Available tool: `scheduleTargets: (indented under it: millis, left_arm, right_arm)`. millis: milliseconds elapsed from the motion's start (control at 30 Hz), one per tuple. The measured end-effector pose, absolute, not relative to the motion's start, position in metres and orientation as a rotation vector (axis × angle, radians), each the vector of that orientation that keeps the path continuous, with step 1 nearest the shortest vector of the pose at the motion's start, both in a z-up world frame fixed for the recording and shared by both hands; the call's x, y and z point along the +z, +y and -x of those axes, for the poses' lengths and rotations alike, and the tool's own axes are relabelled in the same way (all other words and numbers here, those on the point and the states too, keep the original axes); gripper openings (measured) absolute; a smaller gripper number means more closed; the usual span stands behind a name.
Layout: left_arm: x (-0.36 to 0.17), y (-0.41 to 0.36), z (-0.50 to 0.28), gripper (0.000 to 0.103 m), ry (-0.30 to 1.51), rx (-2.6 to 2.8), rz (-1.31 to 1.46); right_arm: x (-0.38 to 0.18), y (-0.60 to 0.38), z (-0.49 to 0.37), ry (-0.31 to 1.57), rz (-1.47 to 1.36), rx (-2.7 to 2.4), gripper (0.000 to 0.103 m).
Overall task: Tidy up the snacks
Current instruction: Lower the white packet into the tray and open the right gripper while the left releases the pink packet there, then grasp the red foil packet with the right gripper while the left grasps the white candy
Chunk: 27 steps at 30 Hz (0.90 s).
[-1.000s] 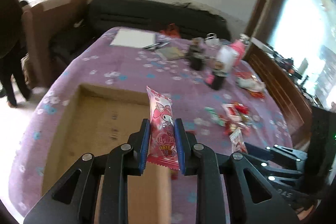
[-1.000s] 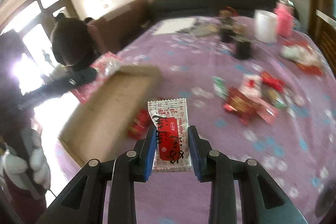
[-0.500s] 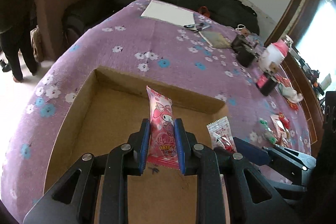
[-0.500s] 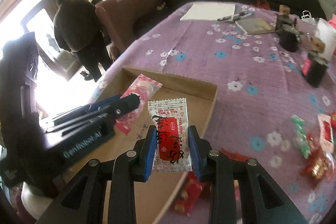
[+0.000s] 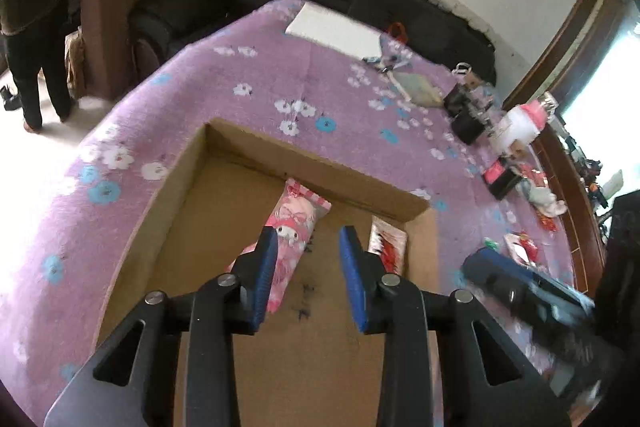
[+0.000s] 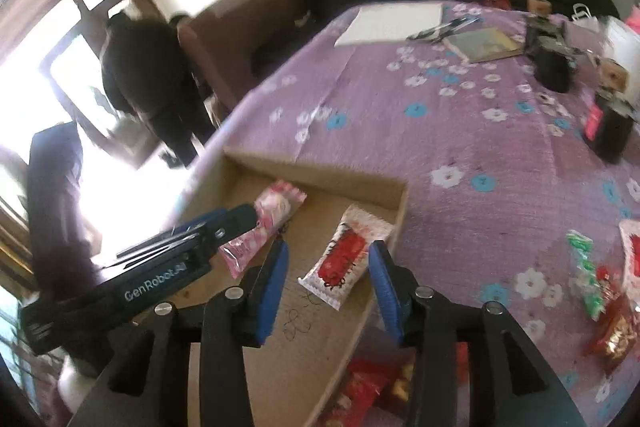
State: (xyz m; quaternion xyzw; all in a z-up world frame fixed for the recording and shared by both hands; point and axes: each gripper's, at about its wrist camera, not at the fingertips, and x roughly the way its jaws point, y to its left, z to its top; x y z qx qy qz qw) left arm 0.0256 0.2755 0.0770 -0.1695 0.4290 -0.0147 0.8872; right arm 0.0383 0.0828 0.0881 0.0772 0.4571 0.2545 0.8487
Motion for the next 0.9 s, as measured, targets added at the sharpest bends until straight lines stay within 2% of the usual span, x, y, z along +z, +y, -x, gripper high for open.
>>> scheduleTargets:
  millis: [67, 200, 567, 733, 900]
  left_arm:
    - [0.088, 0.275, -0.007, 0.030, 0.860, -0.039, 0.342]
    - [0.101, 0.268, 0.029, 0.047, 0.815, -0.078, 0.341]
    - [0.115, 0.211, 0.072, 0.047, 0.791, -0.159, 0.227]
    - [0.114, 0.177, 0.071, 0.047, 0.814, -0.220, 0.198]
    - [0.097, 0.128, 0.066, 0.047, 0.873, -0.287, 0.118]
  right_arm:
    - [0.091, 0.061, -0.035, 0.955, -0.160, 0.498, 0.043]
    - [0.078, 0.033, -0.025, 0.992, -0.092, 0.428, 0.046]
    - [0.036, 0.054, -0.011, 1.093, -0.047, 0.426, 0.045]
    - [0.040, 0.036, 0.002, 1.073, -0.046, 0.413, 0.037]
    - [0.061, -0.023, 0.018, 1.007, -0.140, 0.367, 0.037]
